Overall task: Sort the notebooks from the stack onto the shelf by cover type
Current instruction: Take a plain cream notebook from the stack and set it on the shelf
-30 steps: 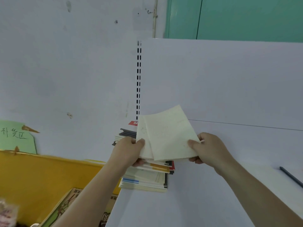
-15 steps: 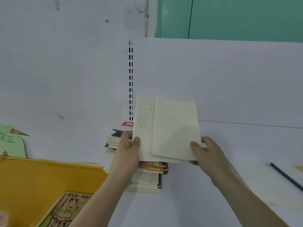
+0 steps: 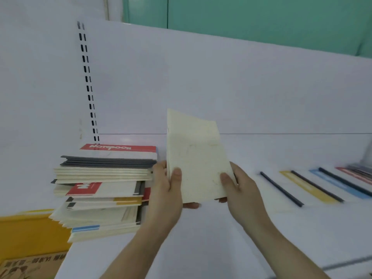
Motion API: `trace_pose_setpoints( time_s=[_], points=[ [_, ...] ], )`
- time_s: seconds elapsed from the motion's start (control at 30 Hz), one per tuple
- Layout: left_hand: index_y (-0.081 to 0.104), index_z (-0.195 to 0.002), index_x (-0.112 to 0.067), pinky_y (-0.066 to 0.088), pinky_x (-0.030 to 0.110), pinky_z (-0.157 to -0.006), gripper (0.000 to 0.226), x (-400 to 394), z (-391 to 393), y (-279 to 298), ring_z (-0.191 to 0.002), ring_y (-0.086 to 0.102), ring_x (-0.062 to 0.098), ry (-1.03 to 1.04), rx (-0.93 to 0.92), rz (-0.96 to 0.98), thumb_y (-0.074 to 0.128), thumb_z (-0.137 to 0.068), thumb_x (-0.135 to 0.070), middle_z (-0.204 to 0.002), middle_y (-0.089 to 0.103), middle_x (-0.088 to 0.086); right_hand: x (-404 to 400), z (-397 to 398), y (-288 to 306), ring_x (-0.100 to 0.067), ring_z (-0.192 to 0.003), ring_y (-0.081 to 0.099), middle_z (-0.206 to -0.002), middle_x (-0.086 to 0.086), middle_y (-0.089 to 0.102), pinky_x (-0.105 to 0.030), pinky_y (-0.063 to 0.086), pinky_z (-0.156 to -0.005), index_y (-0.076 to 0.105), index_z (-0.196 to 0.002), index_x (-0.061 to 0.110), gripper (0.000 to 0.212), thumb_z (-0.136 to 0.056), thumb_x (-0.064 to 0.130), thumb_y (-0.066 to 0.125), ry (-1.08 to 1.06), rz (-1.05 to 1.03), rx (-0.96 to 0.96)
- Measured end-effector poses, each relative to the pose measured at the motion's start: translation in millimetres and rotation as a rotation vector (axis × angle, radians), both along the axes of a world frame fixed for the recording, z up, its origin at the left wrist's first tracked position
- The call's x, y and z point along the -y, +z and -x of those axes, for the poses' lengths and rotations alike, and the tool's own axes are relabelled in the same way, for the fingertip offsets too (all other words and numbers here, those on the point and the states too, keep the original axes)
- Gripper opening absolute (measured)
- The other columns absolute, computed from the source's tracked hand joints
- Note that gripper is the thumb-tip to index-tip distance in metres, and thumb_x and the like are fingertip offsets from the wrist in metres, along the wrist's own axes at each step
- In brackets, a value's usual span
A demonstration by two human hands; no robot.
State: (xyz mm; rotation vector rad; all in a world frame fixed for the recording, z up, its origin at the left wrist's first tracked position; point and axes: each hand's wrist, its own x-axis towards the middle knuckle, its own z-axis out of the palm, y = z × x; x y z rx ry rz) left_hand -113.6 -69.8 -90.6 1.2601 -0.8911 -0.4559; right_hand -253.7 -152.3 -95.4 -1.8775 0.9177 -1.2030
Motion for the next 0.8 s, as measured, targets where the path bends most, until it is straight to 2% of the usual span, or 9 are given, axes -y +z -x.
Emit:
trace_pose_setpoints(
  time_s=[0.07,0.17,0.23,0.3,0.37,0.43,0.57,0.67,0.8],
  points=[
    [0.037,-0.122,-0.023,0.060,0.033,-0.051,0.015,15,19,-3,-0.085,0.068,0.016,-0.022,-0.025,0.014,0.038,-0.107,-0.026,-0.109,0.056,-0.011,8,21,-1,-0.009,-0.080,0.065,-0.106,0.011,0.064,-0.016,0.051,-0.058,0.051,-0.128,0.033,0.031,-0.103,0.018,0.040,0.007,-0.053,0.004],
    [0.038,-0.118,-0.021,0.059,0.030,-0.050,0.012,39,48,-5,-0.080,0.069,0.019,-0.018,0.034,-0.019,0.035,-0.108,-0.027,-0.103,0.059,-0.010,27,53,-1,-0.010,-0.090,0.063,-0.110,0.013,0.060,-0.013,0.050,-0.058,0.048,-0.131,0.030,0.037,-0.100,0.011,0.040,-0.005,-0.089,-0.024],
    [0.038,-0.113,-0.021,0.058,0.032,-0.049,0.012,57,64,-6,-0.066,0.070,0.022,-0.031,0.121,-0.104,0.033,-0.108,-0.031,-0.096,0.064,-0.001,44,77,0,-0.008,-0.093,0.061,-0.111,0.010,0.061,-0.015,0.052,-0.058,0.052,-0.127,0.029,0.039,-0.097,0.007,0.042,-0.021,-0.091,-0.030],
    [0.040,-0.108,-0.019,0.059,0.039,-0.055,0.019,79,78,-13,-0.059,0.070,0.024,0.000,0.318,-0.262,0.033,-0.107,-0.037,-0.087,0.066,0.004,63,103,-1,-0.011,-0.089,0.062,-0.102,0.008,0.066,-0.024,0.056,-0.058,0.059,-0.114,0.035,0.040,-0.094,0.004,0.044,-0.038,-0.083,-0.053],
    [0.043,-0.099,-0.017,0.058,0.044,-0.071,0.029,103,91,-24,-0.071,0.069,0.026,0.066,0.553,-0.426,0.033,-0.106,-0.043,-0.085,0.064,0.002,86,128,-5,-0.019,-0.085,0.064,-0.092,0.009,0.068,-0.040,0.060,-0.067,0.062,-0.102,0.042,0.042,-0.093,0.004,0.045,-0.061,-0.066,-0.124],
    [0.043,-0.092,-0.015,0.054,0.041,-0.080,0.035,126,108,-36,-0.087,0.066,0.028,0.096,0.662,-0.526,0.032,-0.106,-0.045,-0.091,0.063,0.004,112,147,-12,-0.018,-0.085,0.065,-0.089,0.015,0.068,-0.047,0.059,-0.076,0.062,-0.100,0.045,0.042,-0.091,0.007,0.047,-0.061,-0.070,-0.216],
    [0.051,-0.100,-0.013,0.051,0.036,-0.083,0.041,163,133,-58,-0.097,0.064,0.029,0.181,0.829,-0.711,0.030,-0.105,-0.047,-0.104,0.066,0.009,159,167,-32,-0.007,-0.094,0.063,-0.100,0.020,0.066,-0.033,0.054,-0.081,0.058,-0.119,0.039,0.039,-0.093,0.011,0.052,-0.016,-0.081,-0.346],
    [0.054,-0.104,-0.014,0.051,0.035,-0.080,0.043,176,141,-72,-0.094,0.065,0.026,0.242,0.923,-0.814,0.030,-0.105,-0.049,-0.104,0.066,0.007,182,171,-45,-0.008,-0.096,0.060,-0.105,0.016,0.066,-0.018,0.043,-0.070,0.058,-0.120,0.036,0.038,-0.091,0.013,0.054,0.034,-0.034,-0.442],
    [0.058,-0.104,-0.015,0.049,0.032,-0.078,0.043,187,142,-79,-0.095,0.064,0.025,0.288,0.967,-0.902,0.030,-0.104,-0.048,-0.105,0.066,0.005,202,166,-60,-0.019,-0.095,0.058,-0.100,0.001,0.062,-0.028,0.042,-0.073,0.063,-0.116,0.024,0.029,-0.089,0.019,0.055,0.031,0.052,-0.608]
  ],
)
